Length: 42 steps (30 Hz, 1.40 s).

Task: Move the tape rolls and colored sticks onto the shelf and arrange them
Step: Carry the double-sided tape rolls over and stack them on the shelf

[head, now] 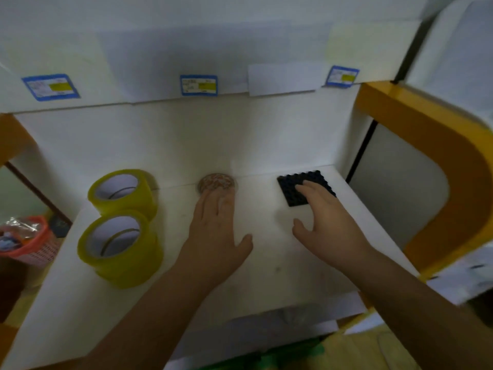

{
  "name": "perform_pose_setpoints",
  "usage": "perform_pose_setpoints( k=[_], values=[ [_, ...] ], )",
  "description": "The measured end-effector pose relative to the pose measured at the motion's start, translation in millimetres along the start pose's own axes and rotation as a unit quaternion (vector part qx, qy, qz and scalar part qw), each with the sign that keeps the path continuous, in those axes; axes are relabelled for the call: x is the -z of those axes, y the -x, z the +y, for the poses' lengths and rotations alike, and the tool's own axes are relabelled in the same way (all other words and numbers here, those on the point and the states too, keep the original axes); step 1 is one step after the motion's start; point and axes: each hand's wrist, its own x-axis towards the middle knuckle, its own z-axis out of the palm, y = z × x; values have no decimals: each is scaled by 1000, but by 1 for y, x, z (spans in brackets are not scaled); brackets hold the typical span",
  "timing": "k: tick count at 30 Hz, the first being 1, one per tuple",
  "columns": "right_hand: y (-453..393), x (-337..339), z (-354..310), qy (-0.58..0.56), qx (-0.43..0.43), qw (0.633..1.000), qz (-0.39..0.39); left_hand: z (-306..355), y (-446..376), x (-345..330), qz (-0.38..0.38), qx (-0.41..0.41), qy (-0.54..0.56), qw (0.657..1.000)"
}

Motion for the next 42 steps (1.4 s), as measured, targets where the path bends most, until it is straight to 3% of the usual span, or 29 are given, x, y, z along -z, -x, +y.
perform_pose_setpoints(
  k=[6,14,27,42],
  values=[
    [48,42,0,-1,-4,999,50,53,8,-1,-8,-19,-25,999],
    [152,112,38,69,34,997,31,149,50,-20,-18,1,-34,999],
    [287,224,169,116,-80,988,69,326,115,-73,-2,-73,-3,997],
    [330,282,282,147,-182,971,48,452,44,-156,-60,-154,14,986]
  ],
)
